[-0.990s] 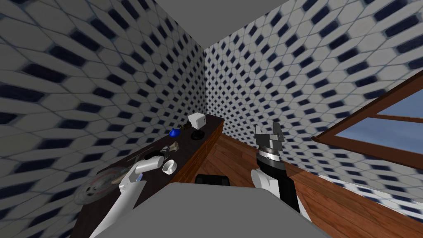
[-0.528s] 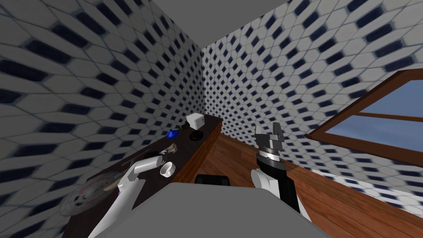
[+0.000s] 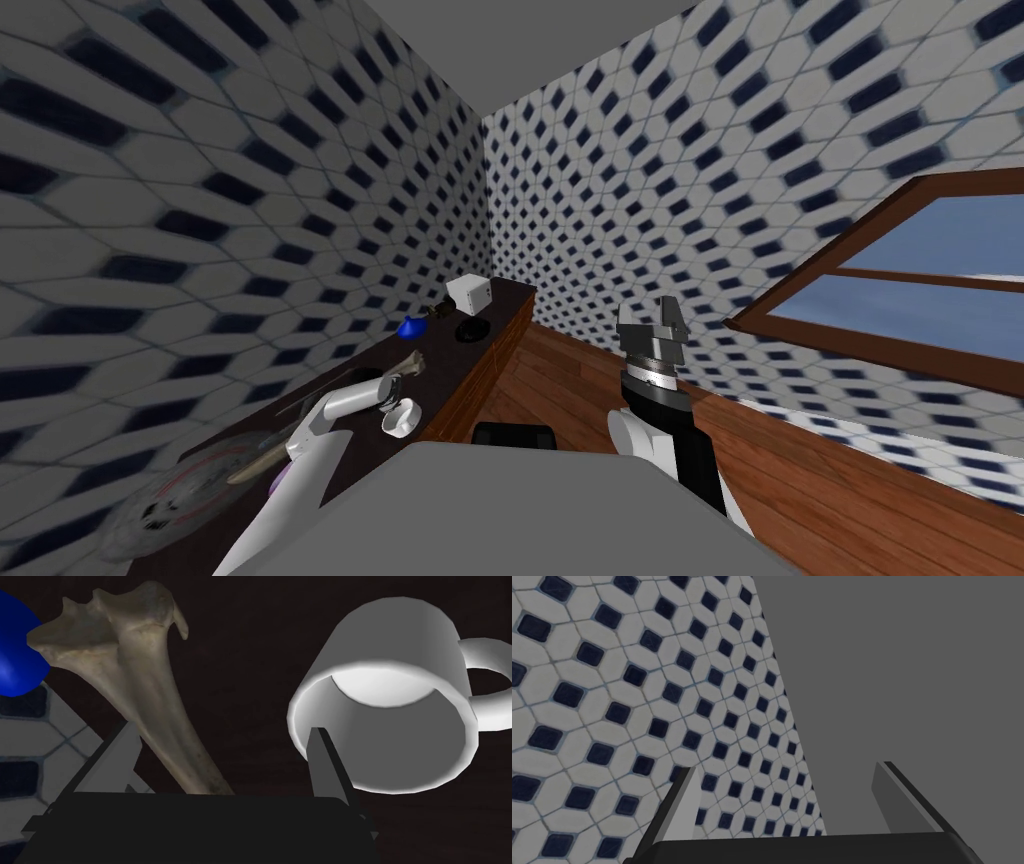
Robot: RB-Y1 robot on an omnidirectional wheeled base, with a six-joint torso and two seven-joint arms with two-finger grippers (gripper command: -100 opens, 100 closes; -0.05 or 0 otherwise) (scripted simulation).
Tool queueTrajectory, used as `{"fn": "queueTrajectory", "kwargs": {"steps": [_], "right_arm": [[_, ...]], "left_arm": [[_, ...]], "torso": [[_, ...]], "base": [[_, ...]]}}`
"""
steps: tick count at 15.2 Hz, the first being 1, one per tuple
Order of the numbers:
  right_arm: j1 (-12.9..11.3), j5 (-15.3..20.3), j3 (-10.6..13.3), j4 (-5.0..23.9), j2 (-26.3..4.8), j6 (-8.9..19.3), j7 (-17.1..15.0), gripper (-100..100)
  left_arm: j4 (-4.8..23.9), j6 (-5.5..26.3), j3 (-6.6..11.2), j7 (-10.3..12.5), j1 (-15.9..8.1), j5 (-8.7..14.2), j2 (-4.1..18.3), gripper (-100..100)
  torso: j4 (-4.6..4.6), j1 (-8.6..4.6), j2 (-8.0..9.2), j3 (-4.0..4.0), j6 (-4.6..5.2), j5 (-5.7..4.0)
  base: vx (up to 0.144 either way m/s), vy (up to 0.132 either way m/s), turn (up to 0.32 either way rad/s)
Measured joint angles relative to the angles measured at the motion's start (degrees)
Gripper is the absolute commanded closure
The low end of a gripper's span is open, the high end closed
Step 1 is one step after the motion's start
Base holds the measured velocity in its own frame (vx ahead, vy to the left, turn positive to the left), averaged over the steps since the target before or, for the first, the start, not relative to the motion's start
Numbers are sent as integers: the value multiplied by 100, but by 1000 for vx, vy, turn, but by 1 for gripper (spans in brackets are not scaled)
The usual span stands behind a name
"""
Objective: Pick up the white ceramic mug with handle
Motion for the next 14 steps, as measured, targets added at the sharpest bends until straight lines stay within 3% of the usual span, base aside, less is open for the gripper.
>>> {"fn": "queueTrajectory", "kwargs": {"steps": [14], "right_arm": [[0, 0, 0, 0, 0, 0, 0, 0]], "left_arm": [[792, 1495, 313, 35, -314, 170, 51, -100]], "torso": [[-1, 7, -4, -2, 1, 1]], "base": [[20, 31, -70]]}}
